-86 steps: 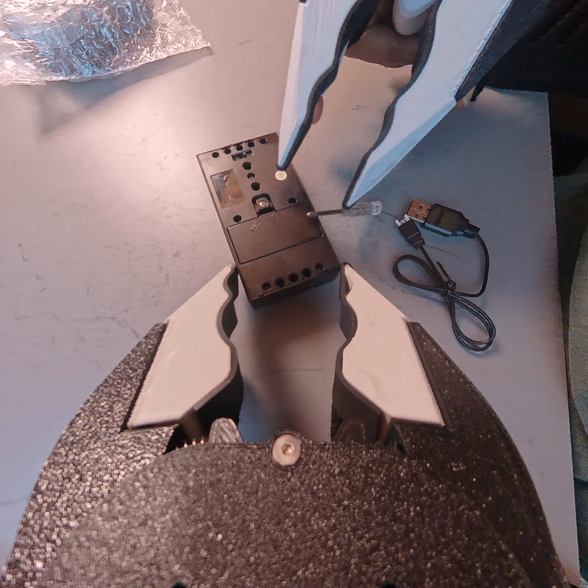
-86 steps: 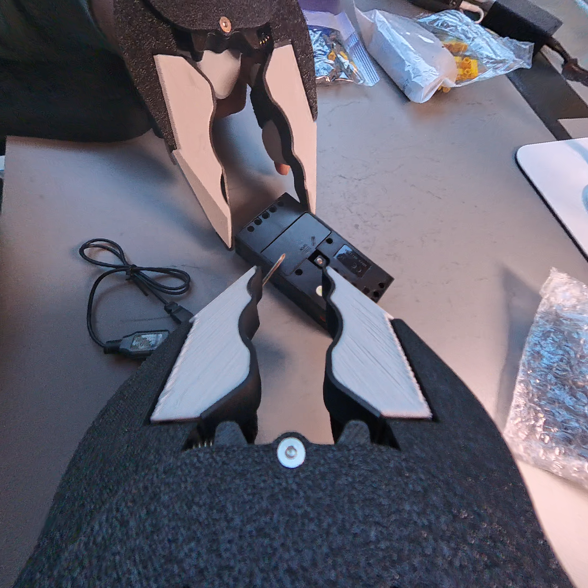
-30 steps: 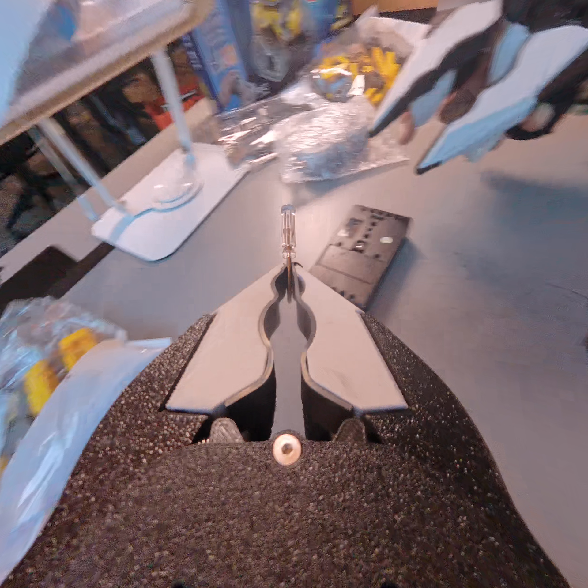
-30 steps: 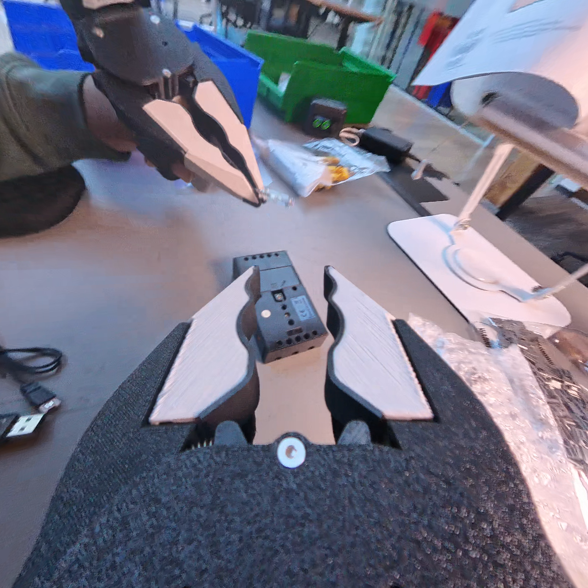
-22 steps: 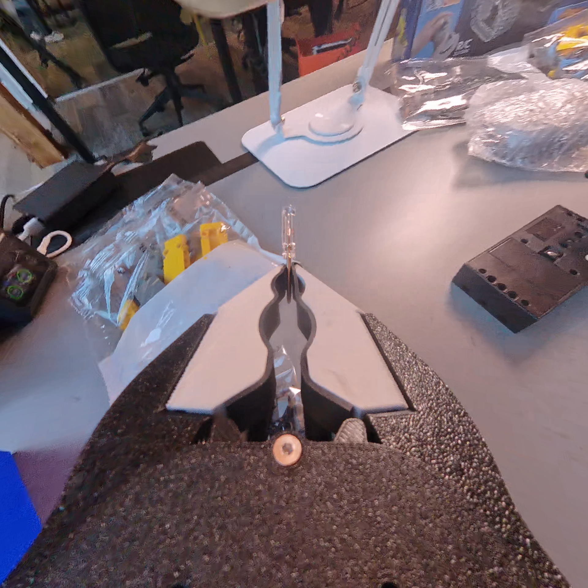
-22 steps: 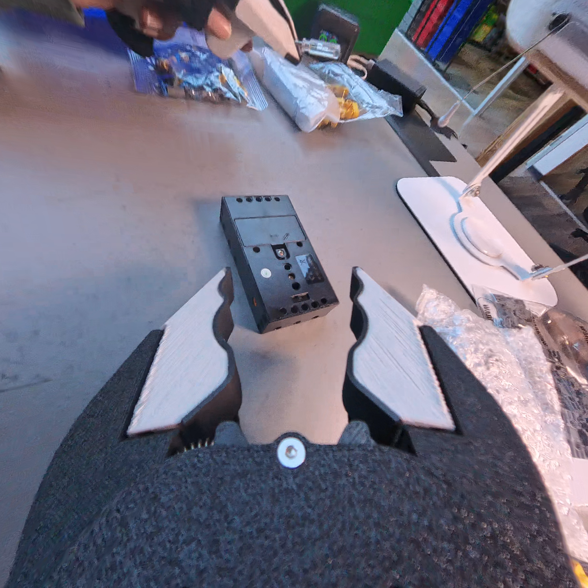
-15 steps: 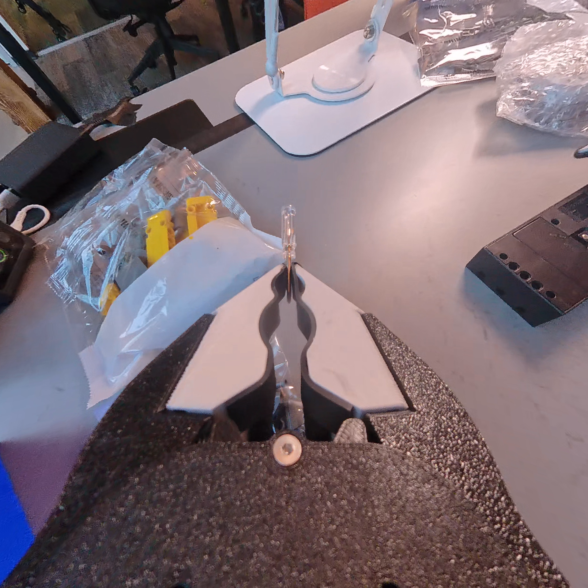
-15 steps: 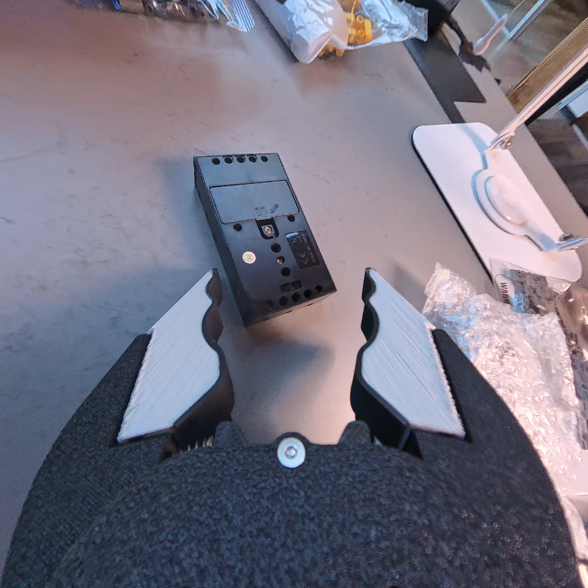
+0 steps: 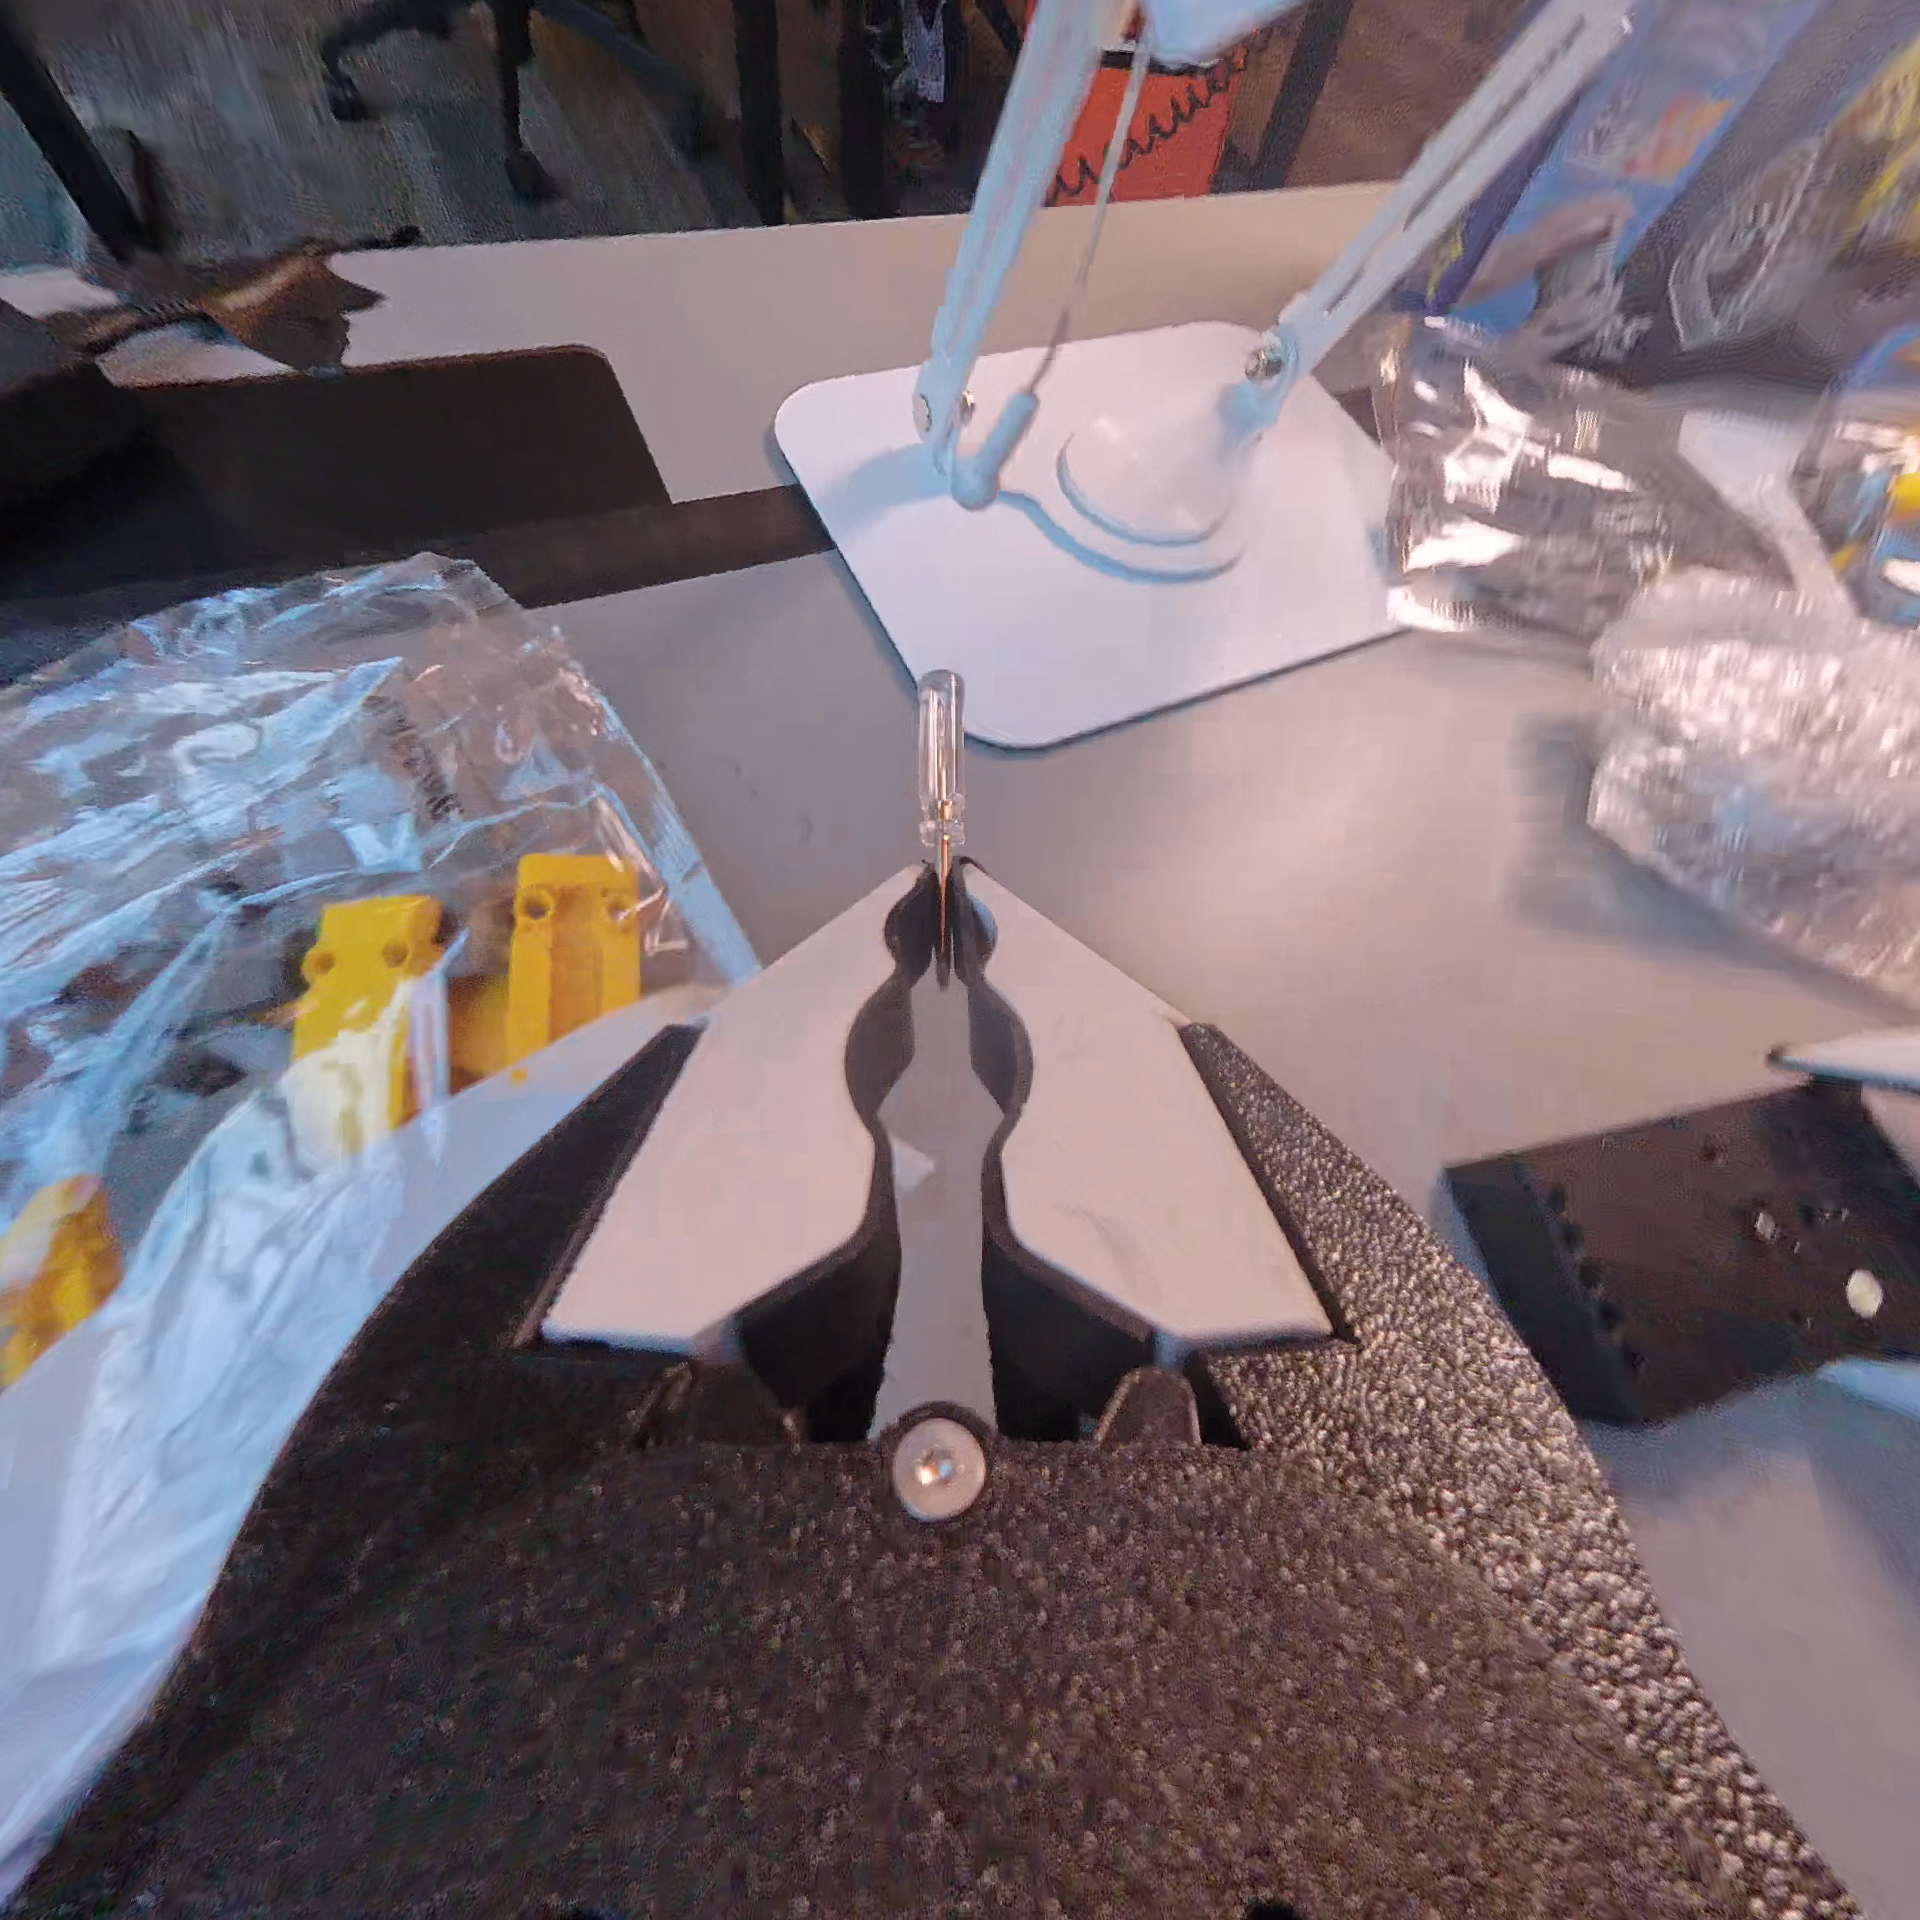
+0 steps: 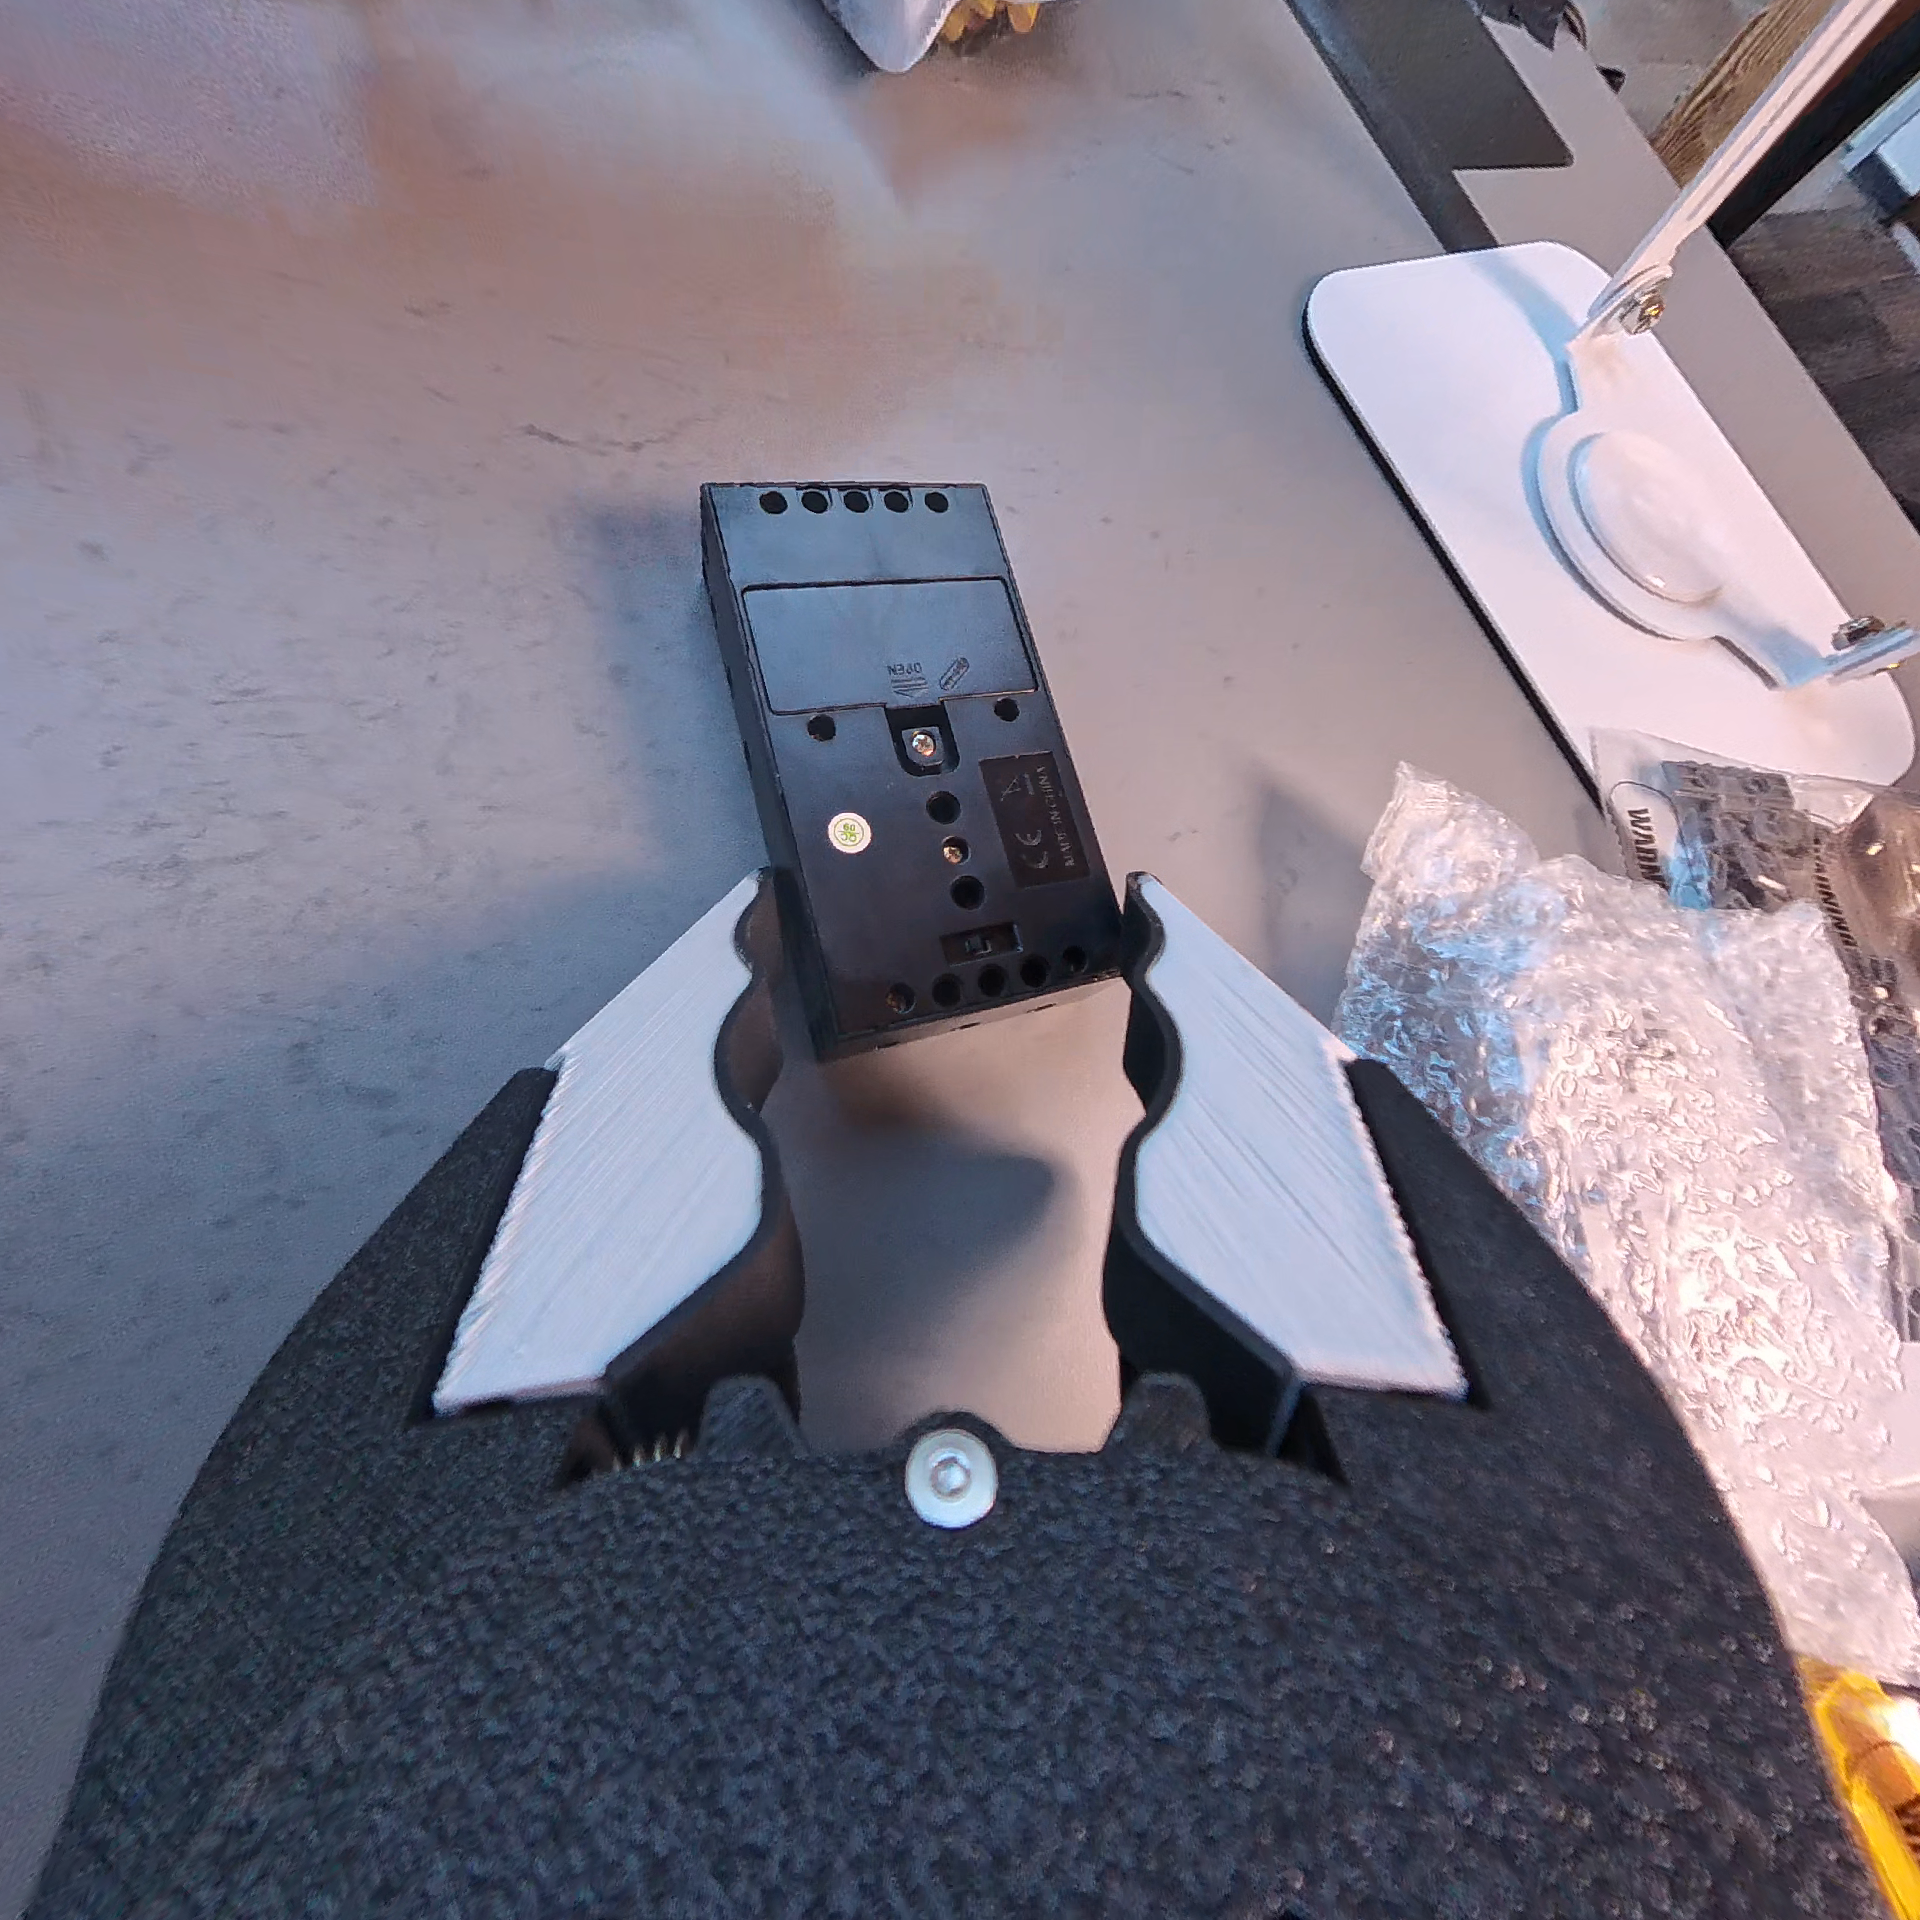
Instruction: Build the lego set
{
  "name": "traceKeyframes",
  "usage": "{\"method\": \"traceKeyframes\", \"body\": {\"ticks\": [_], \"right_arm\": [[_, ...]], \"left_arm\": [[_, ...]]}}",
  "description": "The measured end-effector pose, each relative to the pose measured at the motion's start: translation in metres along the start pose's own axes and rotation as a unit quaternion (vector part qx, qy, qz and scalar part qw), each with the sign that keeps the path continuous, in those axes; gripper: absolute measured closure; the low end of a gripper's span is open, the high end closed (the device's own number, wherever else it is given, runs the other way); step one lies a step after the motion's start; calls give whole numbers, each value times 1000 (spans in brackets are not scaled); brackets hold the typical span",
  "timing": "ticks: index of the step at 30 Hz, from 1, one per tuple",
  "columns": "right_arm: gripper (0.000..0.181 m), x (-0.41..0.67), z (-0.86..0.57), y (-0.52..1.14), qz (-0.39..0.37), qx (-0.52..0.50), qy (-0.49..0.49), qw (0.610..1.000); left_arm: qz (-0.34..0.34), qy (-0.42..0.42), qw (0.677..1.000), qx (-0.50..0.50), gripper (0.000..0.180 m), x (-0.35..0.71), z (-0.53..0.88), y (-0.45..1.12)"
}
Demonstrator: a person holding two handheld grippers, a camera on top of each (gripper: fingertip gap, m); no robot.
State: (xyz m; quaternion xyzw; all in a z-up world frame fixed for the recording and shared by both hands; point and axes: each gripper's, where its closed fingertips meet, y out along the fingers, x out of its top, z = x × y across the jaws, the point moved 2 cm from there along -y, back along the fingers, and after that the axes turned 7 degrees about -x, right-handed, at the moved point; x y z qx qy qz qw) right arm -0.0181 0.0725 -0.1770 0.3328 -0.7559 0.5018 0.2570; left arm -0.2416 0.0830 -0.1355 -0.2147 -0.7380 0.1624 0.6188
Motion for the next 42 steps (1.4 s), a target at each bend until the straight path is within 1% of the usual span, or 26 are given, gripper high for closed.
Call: {"method": "traceKeyframes", "body": {"ticks": [2, 7, 16, 18, 20, 22, 25, 27, 28, 29, 30, 35, 37, 38, 40, 42], "right_arm": [[118, 0, 0, -1, -3, -9, -7, 1000], [120, 1, 2, -3, -11, -22, -24, 999], [121, 1, 2, -3, -14, -23, -30, 999], [122, 1, 3, -4, -17, -26, -36, 999], [123, 1, 4, -5, -19, -28, -42, 999], [124, 1, 4, -5, -21, -28, -46, 998], [126, 0, 4, -6, -23, -28, -50, 998], [126, 0, 4, -7, -23, -28, -51, 998], [126, -1, 4, -7, -24, -28, -51, 998], [127, -1, 4, -7, -24, -27, -52, 998], [127, -1, 5, -7, -24, -27, -53, 998], [130, -1, 6, -9, -32, -24, -66, 997], [131, -1, 7, -10, -38, -20, -78, 996], [132, -1, 9, -10, -42, -16, -83, 996], [133, -1, 12, -12, -50, -1, -94, 994], [133, 0, 16, -15, -61, 19, -103, 993]], "left_arm": [[6, -59, 998, -8, 178, 14, 10, 28], [33, -129, 990, 45, 178, 27, 38, 80], [63, -129, 986, 82, 178, 19, 38, 107], [59, -130, 986, 81, 172, 20, 37, 107], [57, -133, 987, 73, 161, 21, 36, 107], [44, -141, 987, 62, 154, 25, 34, 103], [1, -159, 987, 29, 151, 39, 28, 88], [-41, -167, 985, 3, 153, 49, 22, 70], [-53, -163, 985, -2, 159, 51, 20, 60], [-56, -147, 988, -3, 159, 49, 18, 50], [-59, -127, 990, -11, 150, 45, 13, 40], [-28, -69, 995, -73, 145, 1, -21, -2], [-6, -5, 992, -127, 142, -18, -50, -15], [9, 34, 987, -157, 137, -28, -67, -20], [34, 117, 970, -211, 127, -47, -101, -29], [52, 182, 949, -253, 112, -62, -130, -31]]}}
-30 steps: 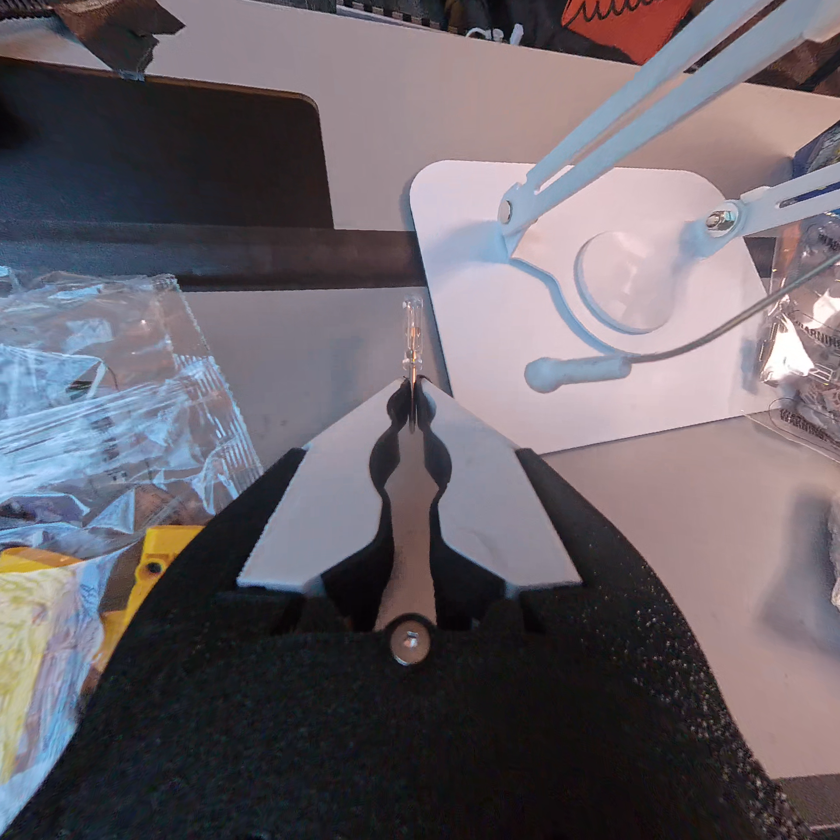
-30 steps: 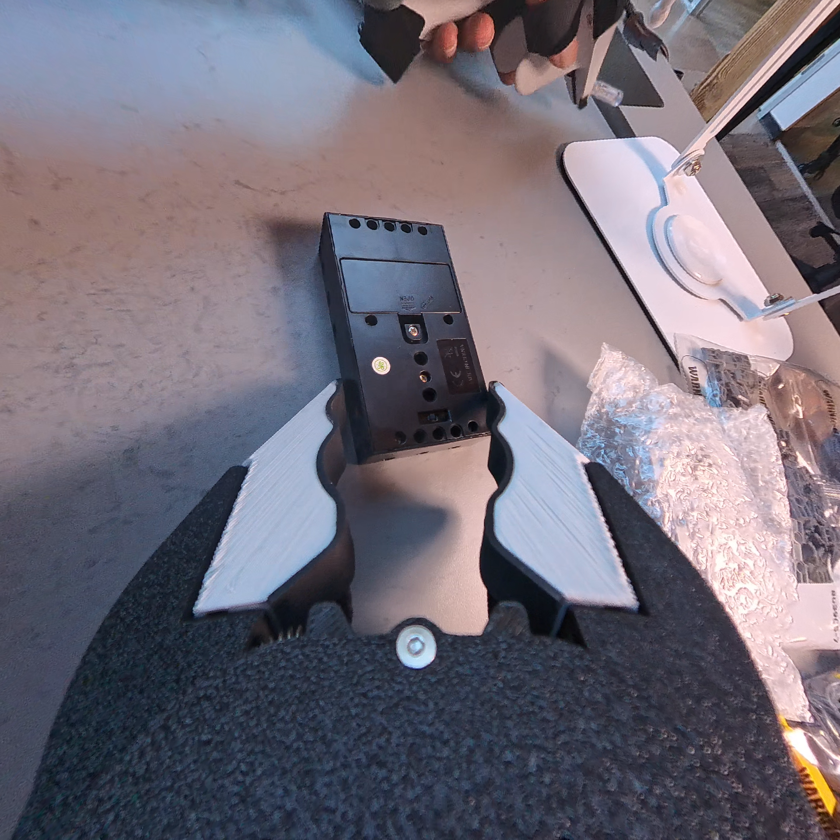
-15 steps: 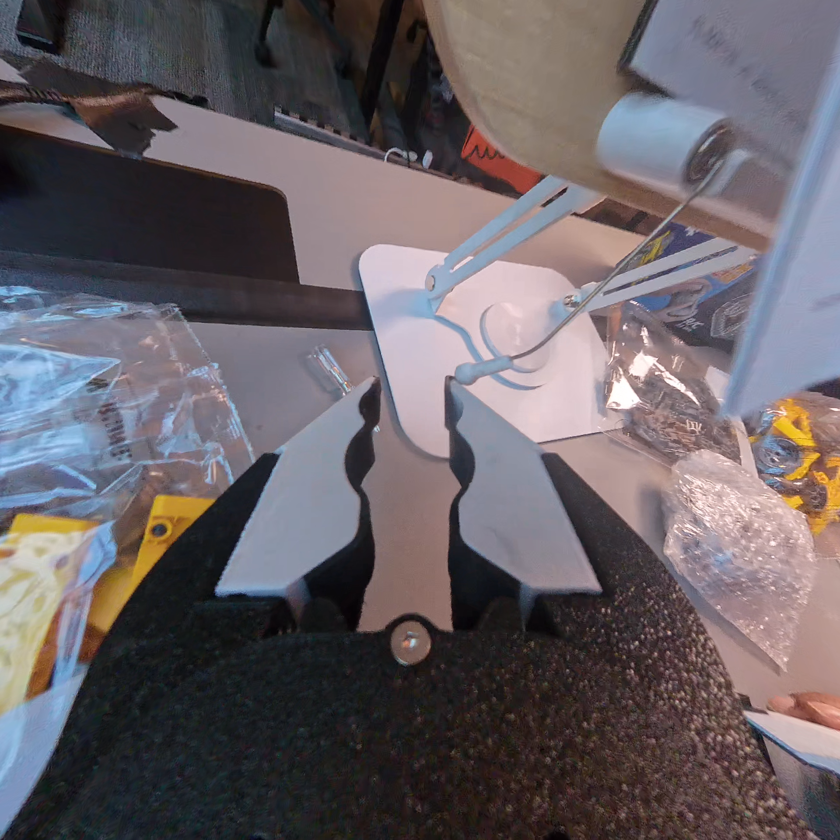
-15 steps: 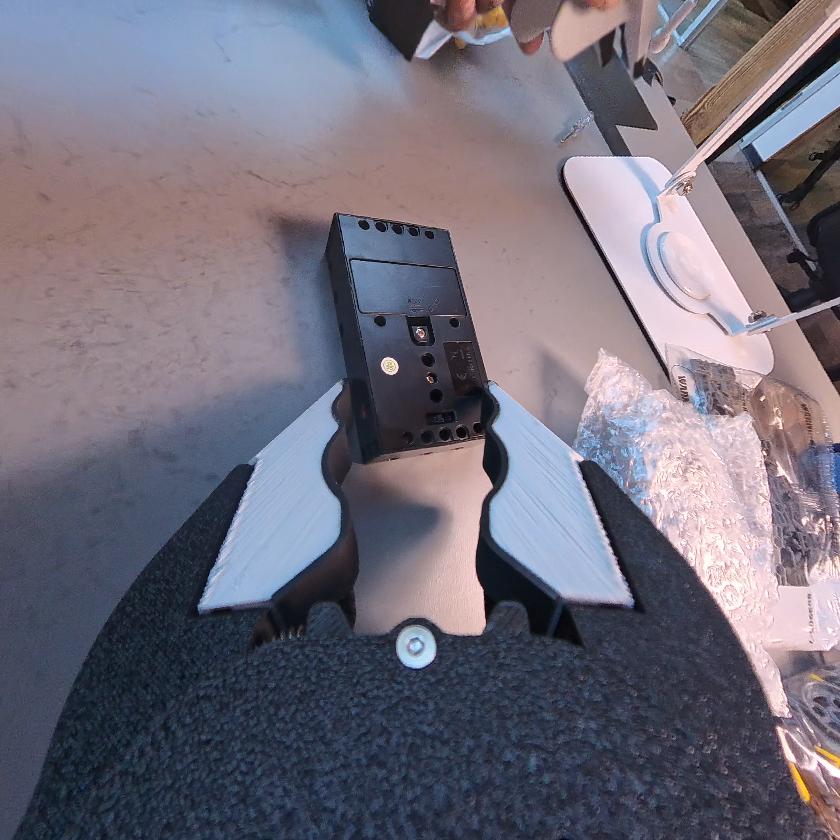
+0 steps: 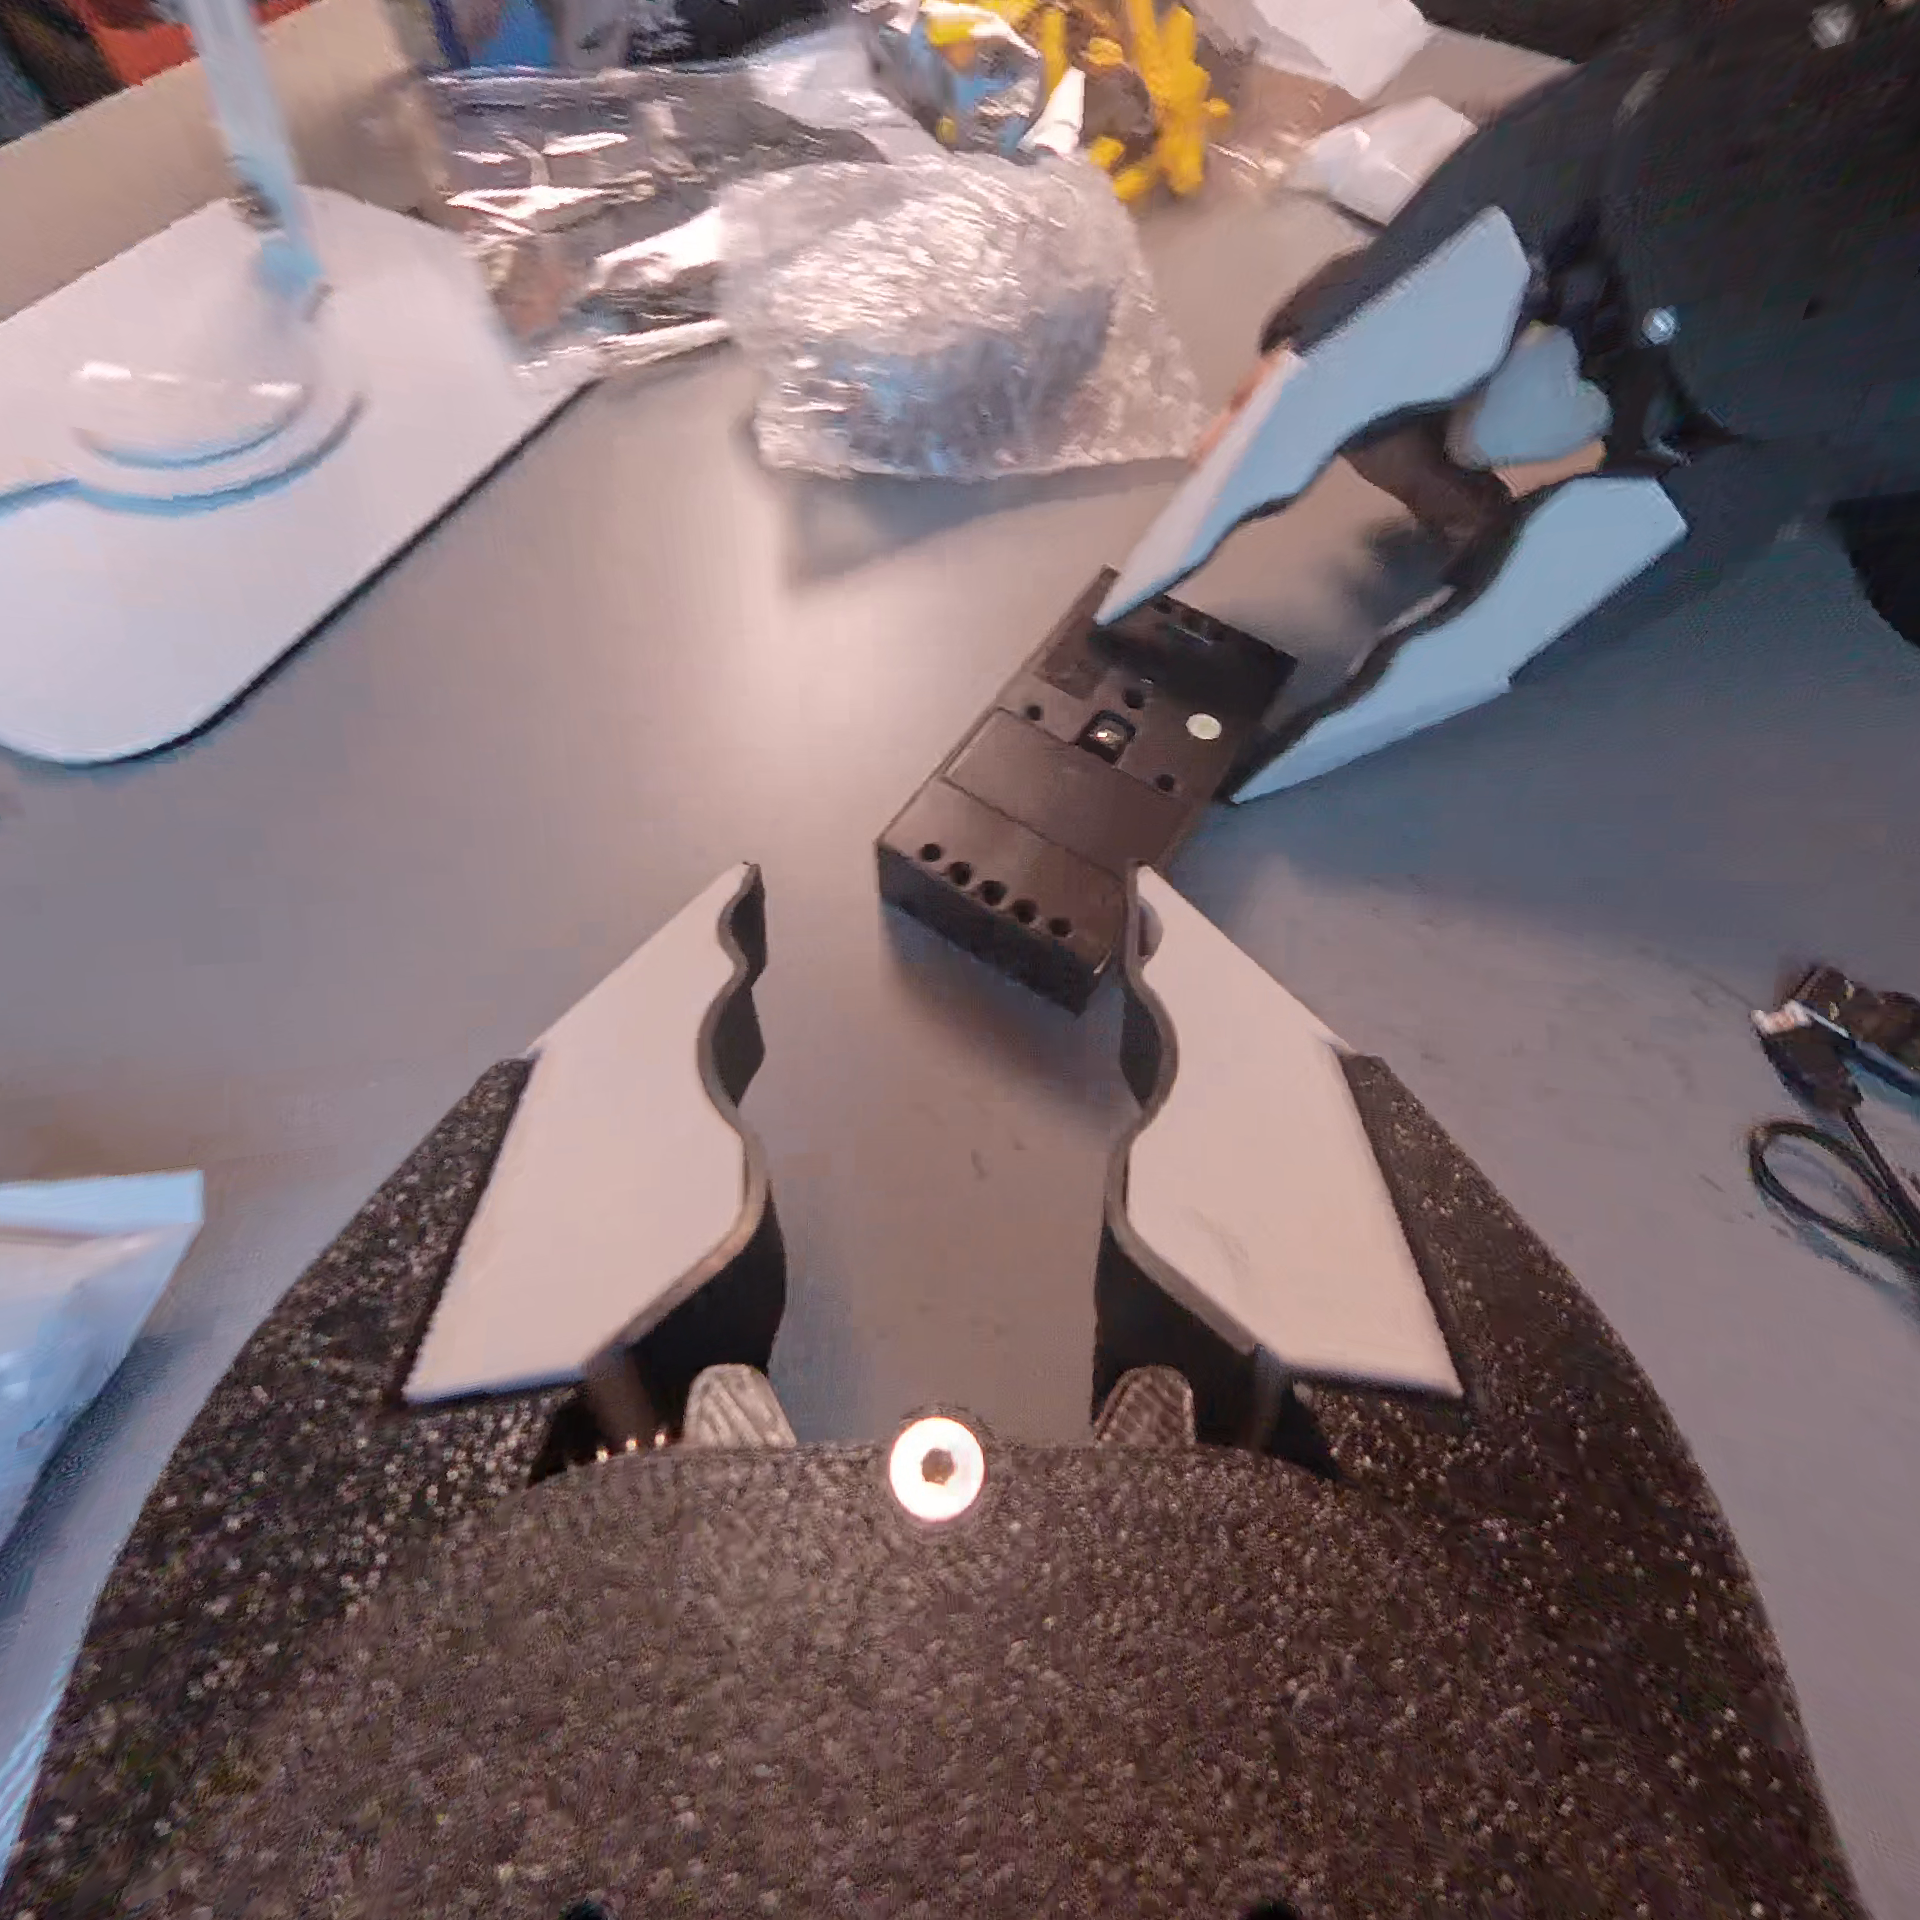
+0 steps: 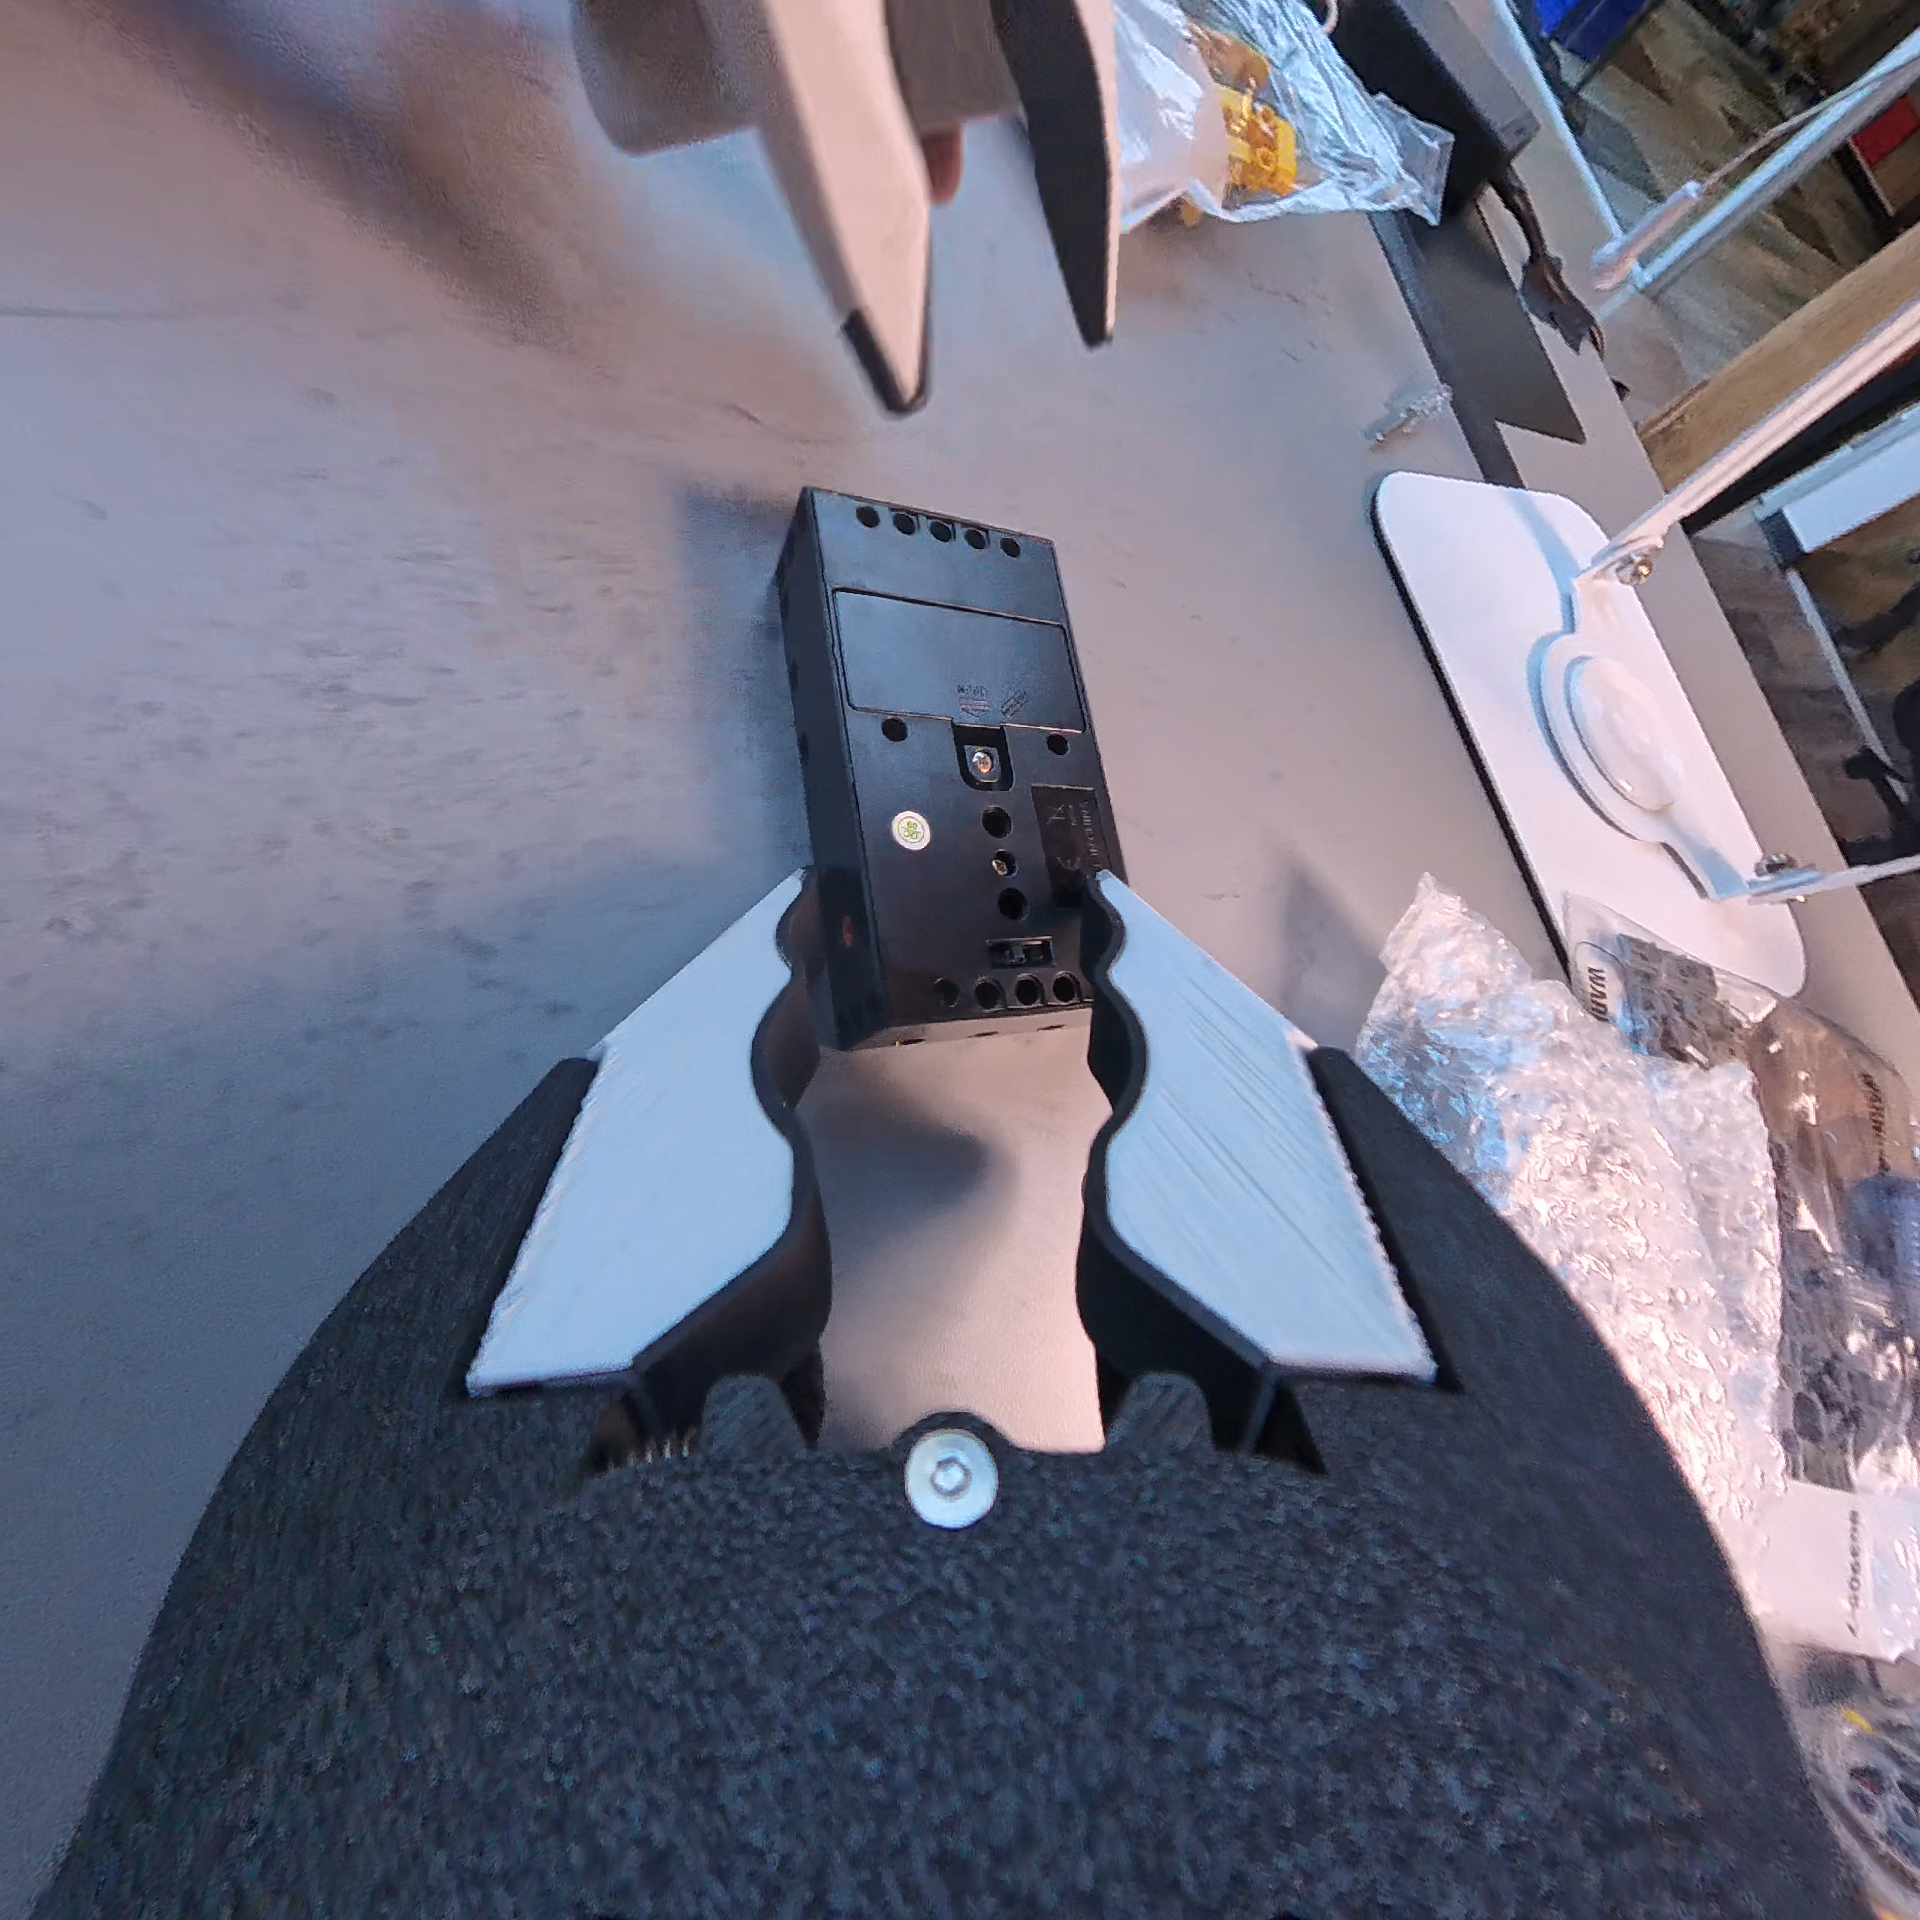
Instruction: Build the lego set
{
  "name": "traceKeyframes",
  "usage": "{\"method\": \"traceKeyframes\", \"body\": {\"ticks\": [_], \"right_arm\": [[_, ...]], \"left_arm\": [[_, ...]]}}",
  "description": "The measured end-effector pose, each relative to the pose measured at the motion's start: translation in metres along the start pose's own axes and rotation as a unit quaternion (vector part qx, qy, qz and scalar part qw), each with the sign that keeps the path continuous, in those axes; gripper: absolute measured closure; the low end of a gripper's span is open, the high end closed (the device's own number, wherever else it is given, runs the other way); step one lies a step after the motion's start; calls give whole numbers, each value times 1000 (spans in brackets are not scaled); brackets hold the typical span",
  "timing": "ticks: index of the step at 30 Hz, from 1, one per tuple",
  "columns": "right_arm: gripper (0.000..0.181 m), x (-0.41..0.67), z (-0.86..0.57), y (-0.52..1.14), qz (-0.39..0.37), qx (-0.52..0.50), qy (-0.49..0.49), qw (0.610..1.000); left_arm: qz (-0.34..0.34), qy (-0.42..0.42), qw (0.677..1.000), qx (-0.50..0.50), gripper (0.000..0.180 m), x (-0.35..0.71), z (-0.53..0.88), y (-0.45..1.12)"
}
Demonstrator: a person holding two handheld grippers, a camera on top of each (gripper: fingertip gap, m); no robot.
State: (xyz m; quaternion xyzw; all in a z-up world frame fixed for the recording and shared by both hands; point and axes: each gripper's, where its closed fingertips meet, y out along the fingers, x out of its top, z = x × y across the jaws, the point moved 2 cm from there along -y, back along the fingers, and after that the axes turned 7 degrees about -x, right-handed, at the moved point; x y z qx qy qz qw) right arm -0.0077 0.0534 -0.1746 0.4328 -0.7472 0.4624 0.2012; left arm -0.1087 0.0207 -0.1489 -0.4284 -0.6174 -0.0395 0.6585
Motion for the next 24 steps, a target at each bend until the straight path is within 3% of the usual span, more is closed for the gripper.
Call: {"method": "traceKeyframes", "body": {"ticks": [3, 4, 8, 16, 18, 20, 24], "right_arm": [[134, 3, 7, -3, -16, 22, -17, 999], [134, 4, 10, -5, -21, 27, -23, 999], [135, 6, 17, -9, -36, 46, -39, 998], [130, 11, 12, -10, -53, 31, -24, 998], [129, 24, 0, -16, -95, 19, 26, 995], [129, 36, -19, -23, -137, 3, 95, 986], [133, 48, -83, -35, -165, -105, 138, 971]], "left_arm": [[57, 74, 994, -50, 81, -10, -25, 23], [78, 94, 990, -63, 80, -13, -31, 29], [125, 137, 980, -72, 111, -22, -38, 42], [126, 113, 985, -30, 112, -29, -37, 30], [124, 100, 987, -17, 112, -30, -36, 28], [112, 87, 990, -28, 100, -27, -39, 25], [-6, 56, 998, -26, 108, 20, -26, 4]]}}
